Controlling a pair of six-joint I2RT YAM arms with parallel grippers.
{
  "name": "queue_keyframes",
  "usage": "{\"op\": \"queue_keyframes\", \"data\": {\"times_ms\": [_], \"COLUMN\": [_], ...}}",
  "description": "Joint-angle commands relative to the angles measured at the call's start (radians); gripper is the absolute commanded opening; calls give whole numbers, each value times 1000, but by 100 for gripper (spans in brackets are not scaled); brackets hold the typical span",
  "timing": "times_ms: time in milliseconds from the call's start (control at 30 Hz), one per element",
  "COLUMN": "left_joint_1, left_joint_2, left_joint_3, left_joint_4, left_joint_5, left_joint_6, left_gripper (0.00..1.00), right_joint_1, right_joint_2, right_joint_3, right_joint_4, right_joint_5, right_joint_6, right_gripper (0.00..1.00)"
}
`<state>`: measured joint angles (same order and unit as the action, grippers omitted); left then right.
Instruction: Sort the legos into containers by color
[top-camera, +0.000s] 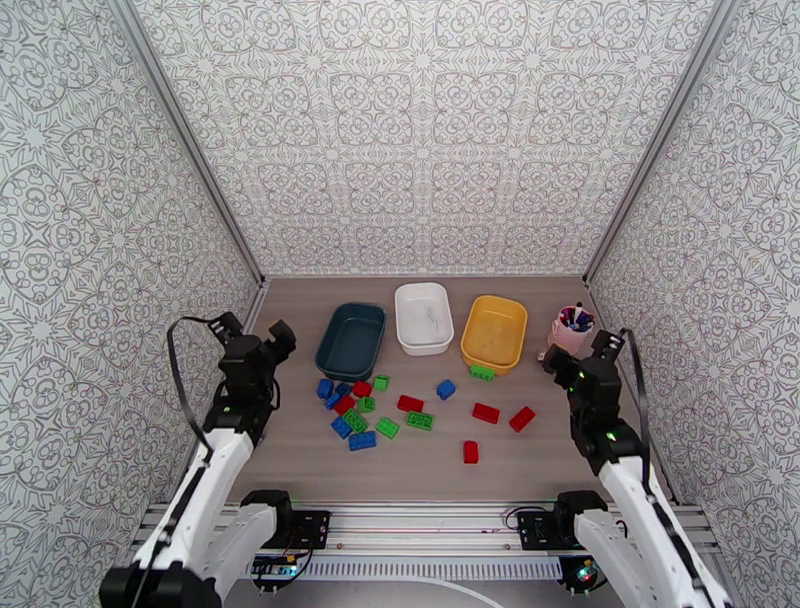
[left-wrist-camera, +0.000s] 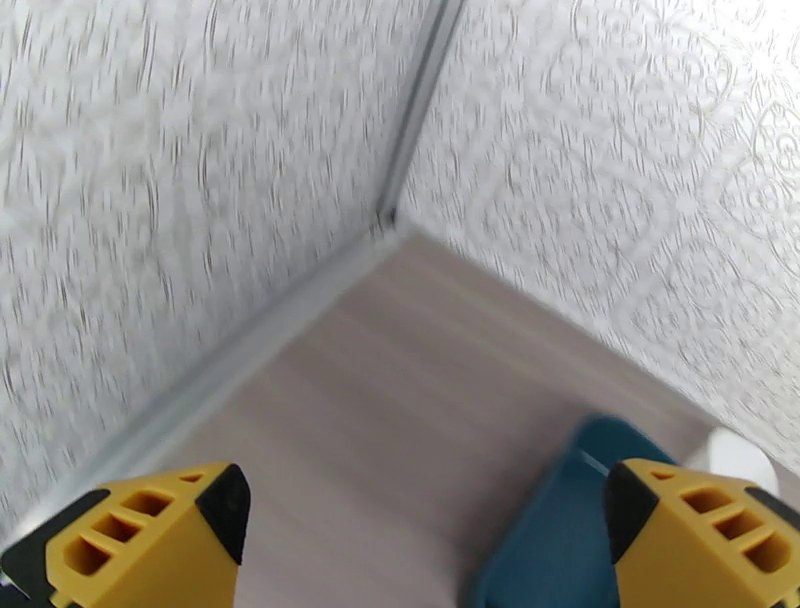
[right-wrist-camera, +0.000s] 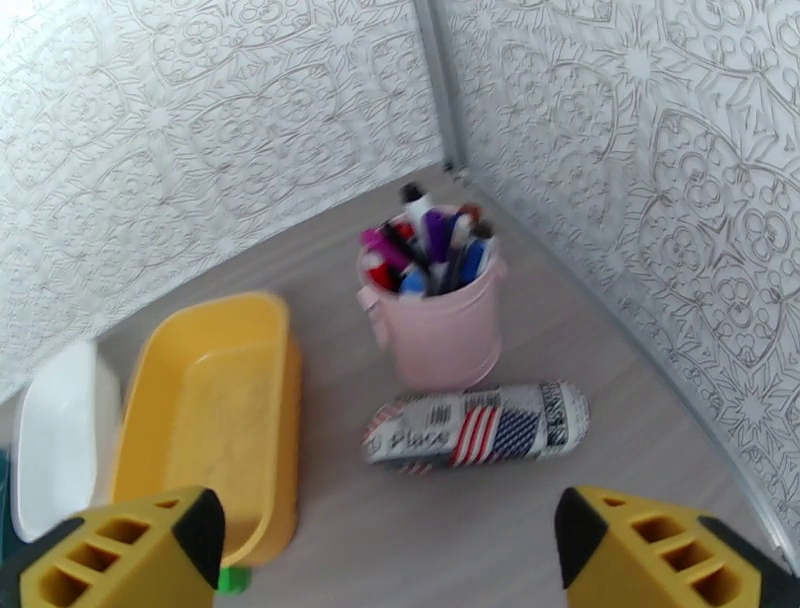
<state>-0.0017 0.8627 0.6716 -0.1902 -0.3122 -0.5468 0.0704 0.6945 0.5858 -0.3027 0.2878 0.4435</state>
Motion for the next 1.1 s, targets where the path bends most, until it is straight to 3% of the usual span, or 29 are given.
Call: {"op": "queue_keyframes", "data": {"times_ms": [0, 133, 333, 467, 600, 767, 1067], "left_joint_1": [0, -86, -415, -631, -804, -907, -961], "left_joint_2": [-89, -165, -152, -52, 117, 283, 394], "left_joint_3": [-10, -42, -38, -2, 68, 127, 149], "left_joint_4": [-227, -252, -269, -244, -200, -126, -37], "left_joint_5": [199, 311, 181, 51, -9, -32, -11], "left_joint_6": [-150, -218, -283, -310, -298, -300, -308], "left_gripper": [99, 99, 99, 99, 99, 99, 99], "right_joint_1": [-6, -6, 0, 14, 29, 44, 95], "right_joint_2": [-9, 81, 210, 227, 230, 300, 436], "right_joint_3": [73, 126, 144, 102, 58, 39, 43], "right_joint_4": [-245, -353, -418, -434, -437, -416, -344], "right_joint_5": [-203, -336, -458, -431, -377, -356, -318], "right_joint_6": [52, 55, 80, 131, 171, 194, 234], "right_gripper": [73, 63, 63, 63, 60, 56, 64]}}
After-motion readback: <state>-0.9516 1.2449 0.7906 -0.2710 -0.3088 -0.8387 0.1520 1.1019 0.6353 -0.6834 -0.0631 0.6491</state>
